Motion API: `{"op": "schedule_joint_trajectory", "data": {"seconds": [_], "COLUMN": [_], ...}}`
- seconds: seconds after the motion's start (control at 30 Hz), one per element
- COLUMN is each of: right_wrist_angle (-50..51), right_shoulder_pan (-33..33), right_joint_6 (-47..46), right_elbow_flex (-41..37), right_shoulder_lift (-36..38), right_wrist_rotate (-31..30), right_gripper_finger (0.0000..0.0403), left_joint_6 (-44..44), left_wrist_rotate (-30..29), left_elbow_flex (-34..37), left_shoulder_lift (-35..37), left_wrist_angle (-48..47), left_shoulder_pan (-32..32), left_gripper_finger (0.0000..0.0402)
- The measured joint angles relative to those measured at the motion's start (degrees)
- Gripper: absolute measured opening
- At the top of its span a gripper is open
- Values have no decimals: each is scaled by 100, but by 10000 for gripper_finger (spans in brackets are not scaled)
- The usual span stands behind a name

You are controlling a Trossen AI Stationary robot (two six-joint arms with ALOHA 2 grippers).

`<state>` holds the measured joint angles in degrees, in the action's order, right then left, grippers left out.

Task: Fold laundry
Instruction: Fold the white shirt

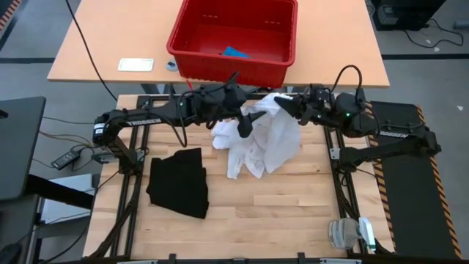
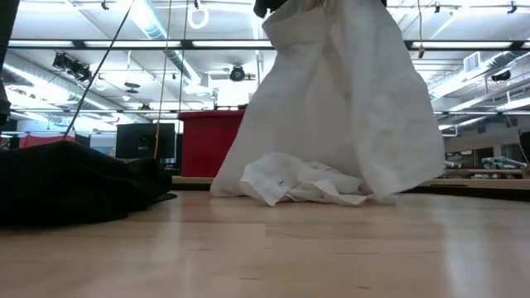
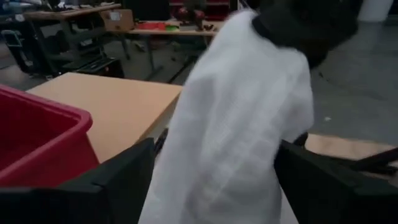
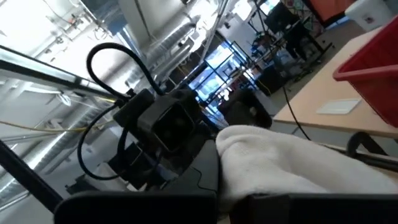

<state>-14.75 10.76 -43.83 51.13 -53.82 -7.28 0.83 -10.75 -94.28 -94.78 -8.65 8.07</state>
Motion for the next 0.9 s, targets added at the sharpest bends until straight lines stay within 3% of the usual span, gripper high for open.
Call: {"op": "schedule_joint_trajectory", "data": {"seconds": [0.1,0.2,0.4,0.5,0.6,0.73,0.9], "right_wrist_angle": [-6,-3,-9,154,483,574,608], "right_shoulder_pan": [-108,-165,-170,-97,123,405,415], "right_joint_6": [-13,-11,-144,23,341,972,1669], "right_elbow_flex": [0,0,0,0,0,0,0], "right_shoulder_lift": [-34,-46,-46,-23,28,33,35], "right_wrist_rotate": [-280,-506,-525,-524,-712,-1296,-1316], "right_gripper_finger": [13,14,40,71,104,144,186], "left_joint_6": [37,18,426,281,-579,-1923,-2972], "left_wrist_rotate": [-41,-103,-93,391,831,866,853], "left_elbow_flex": [-2,0,0,0,-98,-114,-111], "left_shoulder_lift": [-44,-66,-2,47,79,93,196], "left_wrist_angle": [-45,-129,-95,-129,-47,-87,192], "left_shoulder_pan": [4,7,52,173,350,635,932], "left_gripper_finger": [319,277,100,19,19,28,17]}}
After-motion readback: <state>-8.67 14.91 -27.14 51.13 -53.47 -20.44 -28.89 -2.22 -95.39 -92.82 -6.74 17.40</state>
